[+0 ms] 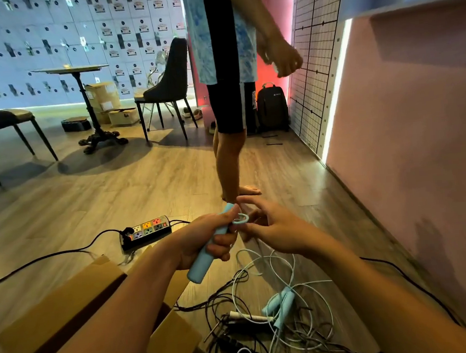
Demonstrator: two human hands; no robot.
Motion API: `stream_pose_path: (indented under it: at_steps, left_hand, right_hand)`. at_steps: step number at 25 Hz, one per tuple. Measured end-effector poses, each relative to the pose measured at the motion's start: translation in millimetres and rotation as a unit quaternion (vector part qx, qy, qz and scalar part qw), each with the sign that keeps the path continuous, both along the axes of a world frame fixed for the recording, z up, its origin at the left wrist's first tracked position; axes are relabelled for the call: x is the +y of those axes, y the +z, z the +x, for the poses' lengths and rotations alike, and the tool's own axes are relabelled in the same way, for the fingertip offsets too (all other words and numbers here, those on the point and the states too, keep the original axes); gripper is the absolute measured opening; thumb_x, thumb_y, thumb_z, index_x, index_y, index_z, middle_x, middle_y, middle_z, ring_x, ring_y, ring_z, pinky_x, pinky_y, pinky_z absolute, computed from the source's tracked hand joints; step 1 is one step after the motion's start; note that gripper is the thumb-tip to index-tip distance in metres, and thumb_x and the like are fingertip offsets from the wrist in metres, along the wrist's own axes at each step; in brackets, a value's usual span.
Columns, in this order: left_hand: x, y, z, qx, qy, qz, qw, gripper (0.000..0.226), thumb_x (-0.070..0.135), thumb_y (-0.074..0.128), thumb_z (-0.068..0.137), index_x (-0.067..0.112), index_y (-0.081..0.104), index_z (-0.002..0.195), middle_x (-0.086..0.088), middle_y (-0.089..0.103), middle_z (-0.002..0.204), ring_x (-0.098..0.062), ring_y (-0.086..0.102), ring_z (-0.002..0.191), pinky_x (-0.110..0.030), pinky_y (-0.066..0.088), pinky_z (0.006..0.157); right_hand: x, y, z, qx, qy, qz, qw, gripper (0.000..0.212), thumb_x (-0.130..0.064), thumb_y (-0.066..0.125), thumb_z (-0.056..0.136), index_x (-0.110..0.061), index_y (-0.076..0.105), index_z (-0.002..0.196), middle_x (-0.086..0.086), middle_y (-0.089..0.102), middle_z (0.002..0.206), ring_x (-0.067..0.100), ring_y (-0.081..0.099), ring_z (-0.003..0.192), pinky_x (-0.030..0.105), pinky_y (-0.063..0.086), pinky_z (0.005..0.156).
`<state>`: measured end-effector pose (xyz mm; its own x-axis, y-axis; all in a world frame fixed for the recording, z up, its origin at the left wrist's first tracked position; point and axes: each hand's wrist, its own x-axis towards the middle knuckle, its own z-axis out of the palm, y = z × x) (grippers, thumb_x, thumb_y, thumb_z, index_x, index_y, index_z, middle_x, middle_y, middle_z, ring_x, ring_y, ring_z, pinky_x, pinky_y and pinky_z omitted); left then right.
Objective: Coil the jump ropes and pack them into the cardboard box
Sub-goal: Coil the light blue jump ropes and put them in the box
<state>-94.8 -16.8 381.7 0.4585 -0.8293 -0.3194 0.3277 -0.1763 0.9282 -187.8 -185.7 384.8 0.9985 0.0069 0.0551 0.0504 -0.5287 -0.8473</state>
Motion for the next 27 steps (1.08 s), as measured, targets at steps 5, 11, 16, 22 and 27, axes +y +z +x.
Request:
stream_pose_path:
  at_steps: [5,11,16,22,27]
  left_hand:
    - [5,-2,10,-0.030,0.115,0.018,0.993,0.046,0.062,0.054,0.084,0.017,0.046,0.081,0.005,0.036,0.054,-0.006,0.030,0.039,-0.022,0.040,0.045]
    - [6,-5,1,-0.086,-0.033,0.120,0.988,0.054,0.070,0.045,0.088,0.017,0.045,0.074,0.000,0.039,0.057,-0.010,0.034,0.043,-0.019,0.035,0.043]
    - [-5,16,-12,0.054,-0.136,-0.077,0.986,0.057,0.063,0.029,0.097,0.016,0.045,0.069,0.004,0.037,0.048,-0.007,0.032,0.034,-0.024,0.036,0.047]
    - [-2,25,-6,0.187,0.061,-0.337,0.921,0.030,0.039,0.034,0.102,0.014,0.049,0.096,0.002,0.044,0.067,-0.008,0.047,0.051,-0.027,0.055,0.057]
    - [-10,20,2,0.165,0.213,-0.415,0.869,0.017,0.030,0.040,0.104,0.016,0.049,0.104,0.000,0.056,0.080,-0.013,0.061,0.074,-0.041,0.056,0.088]
  right_hand:
    - [-2,2,0,-0.121,-0.063,-0.082,0.987,0.019,-0.024,0.051,0.102,-0.016,0.068,0.104,-0.003,0.058,0.073,0.000,0.054,0.061,0.017,0.041,0.055]
    - [-29,1,2,-0.227,-0.246,-0.076,0.939,0.031,-0.028,0.046,0.104,-0.028,0.060,0.077,-0.009,0.051,0.050,0.006,0.042,0.043,0.022,0.029,0.040]
    - [-38,-7,10,-0.206,-0.283,-0.098,0.932,0.028,-0.036,0.046,0.104,-0.030,0.060,0.081,-0.007,0.048,0.053,0.004,0.046,0.046,0.026,0.031,0.044]
    - [-32,-6,9,-0.152,-0.208,-0.081,0.963,0.029,-0.041,0.058,0.097,-0.031,0.060,0.070,-0.010,0.053,0.056,0.001,0.044,0.048,0.016,0.036,0.044]
    - [-16,-9,12,-0.048,-0.055,-0.127,0.989,0.039,-0.044,0.051,0.099,-0.015,0.064,0.076,-0.006,0.053,0.063,0.002,0.046,0.055,0.020,0.036,0.057]
